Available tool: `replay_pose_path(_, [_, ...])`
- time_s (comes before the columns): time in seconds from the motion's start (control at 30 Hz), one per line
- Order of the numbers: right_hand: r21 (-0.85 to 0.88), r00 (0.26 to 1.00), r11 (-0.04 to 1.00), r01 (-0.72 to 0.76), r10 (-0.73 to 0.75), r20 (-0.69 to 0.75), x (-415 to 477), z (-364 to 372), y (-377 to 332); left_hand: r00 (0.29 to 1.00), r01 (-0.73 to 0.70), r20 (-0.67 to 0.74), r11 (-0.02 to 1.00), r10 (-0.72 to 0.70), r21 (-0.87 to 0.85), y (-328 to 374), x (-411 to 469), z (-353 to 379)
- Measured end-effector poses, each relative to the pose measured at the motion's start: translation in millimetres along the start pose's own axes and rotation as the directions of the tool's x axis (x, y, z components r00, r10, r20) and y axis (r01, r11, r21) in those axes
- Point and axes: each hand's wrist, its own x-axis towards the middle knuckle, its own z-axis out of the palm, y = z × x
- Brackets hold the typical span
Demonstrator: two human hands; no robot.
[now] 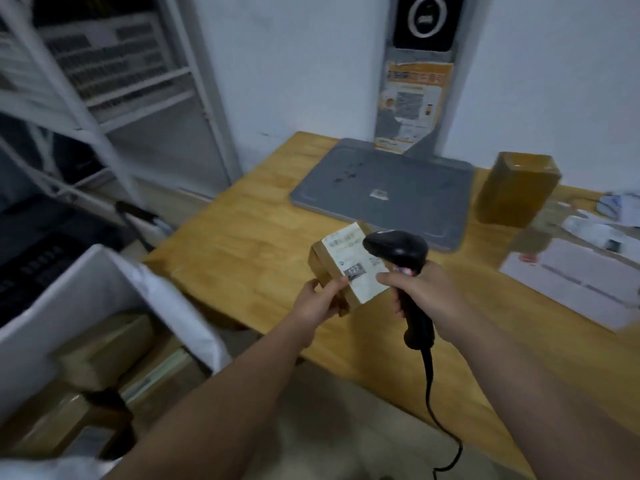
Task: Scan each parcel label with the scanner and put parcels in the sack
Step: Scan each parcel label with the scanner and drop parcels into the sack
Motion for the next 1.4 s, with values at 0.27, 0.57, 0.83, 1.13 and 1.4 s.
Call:
replay_pose_path(0.27, [-0.079,0.977,0.996,0.036,-0.019,0.213,7,226,21,0.851,-0.133,-0.451,0.940,0.271,0.315,-38,-64,-233])
replay_pose_path(0.57, [-0.219,0.986,0.962,-0.165,0.166,-0.011,-22,352,133,0.939,0.261,-0.338,0.522,0.058,0.812,-99,-131,-398])
replay_pose_path(0.83, [-0.236,0.947,0.919,-0.314,0.287,-0.143,-44,382,154,0.957,0.291,-0.279,0.319,-0.083,0.902,-119,-142,-432])
replay_pose_path(1.13, [-0.119,0.999,0.992,0.052,-0.051,0.008,-68,351,70,0.977,0.181,-0.186,-0.053,-0.108,0.982,-92,-159,-424])
replay_pose_path(1.4, [-0.178,0.980,0.970,0.166,-0.182,-0.081,-74,295,45,0.951,0.175,-0.090,0.278,-0.295,0.945,-55,-155,-355])
